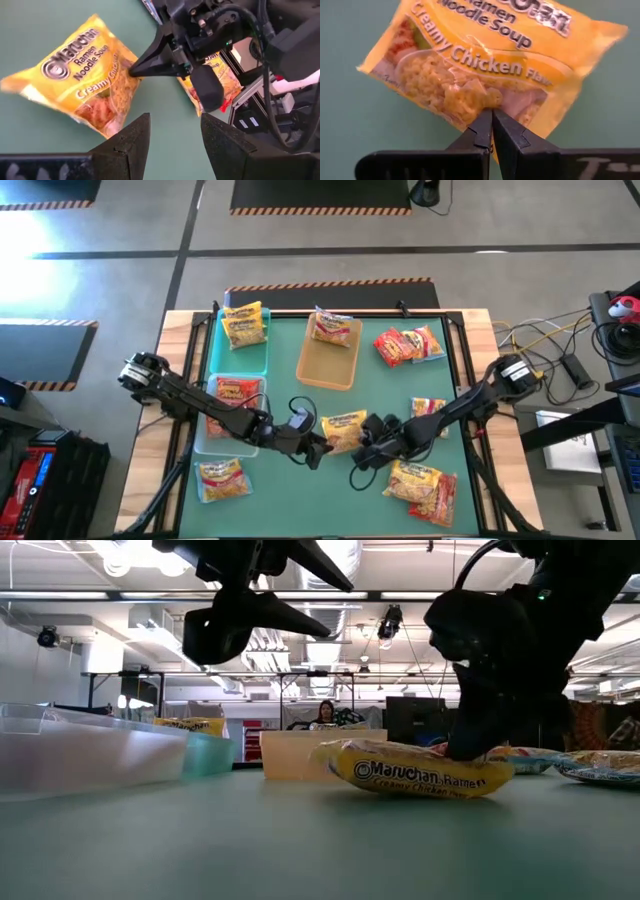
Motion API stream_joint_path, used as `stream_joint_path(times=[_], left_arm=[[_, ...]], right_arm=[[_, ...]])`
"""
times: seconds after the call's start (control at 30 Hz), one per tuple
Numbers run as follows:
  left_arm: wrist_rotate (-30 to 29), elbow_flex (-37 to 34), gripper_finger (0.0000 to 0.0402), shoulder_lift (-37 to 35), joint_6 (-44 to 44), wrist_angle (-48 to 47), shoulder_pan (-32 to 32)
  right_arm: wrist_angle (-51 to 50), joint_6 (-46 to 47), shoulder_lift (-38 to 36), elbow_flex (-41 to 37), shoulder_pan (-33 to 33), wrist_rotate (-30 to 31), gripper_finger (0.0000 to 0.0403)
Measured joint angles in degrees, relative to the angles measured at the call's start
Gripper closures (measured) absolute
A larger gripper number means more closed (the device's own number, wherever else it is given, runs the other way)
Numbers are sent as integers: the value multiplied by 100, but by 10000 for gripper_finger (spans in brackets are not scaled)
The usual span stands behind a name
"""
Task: Sort Maruchan noodles
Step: Put the yellow noodle pack into the blue bin
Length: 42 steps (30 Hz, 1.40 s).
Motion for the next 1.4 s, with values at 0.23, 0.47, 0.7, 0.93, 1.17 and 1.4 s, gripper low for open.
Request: stream_joint_path(times=[0.23, 0.47, 0.7, 0.93, 1.17, 1.4], left_arm=[[-19, 0, 243, 0, 27, -389, 11], [-43, 0, 242, 0, 384, -538, 78], [-46, 0, 212, 0, 753, -501, 229], [-49, 0, 167, 14, 1182, -444, 472], [-160, 0, 137, 15, 1441, -415, 585], [-197, 0, 127, 56, 1452, -339, 624]], right_arm=[[37, -23, 119, 6, 245, -61, 394], [35, -221, 461, 3, 398, -81, 394], [105, -303, 713, 3, 429, 256, 394], [162, -887, 710, 1, 420, 645, 394], [155, -1176, 712, -3, 418, 794, 394], [244, -1592, 714, -12, 415, 907, 394]])
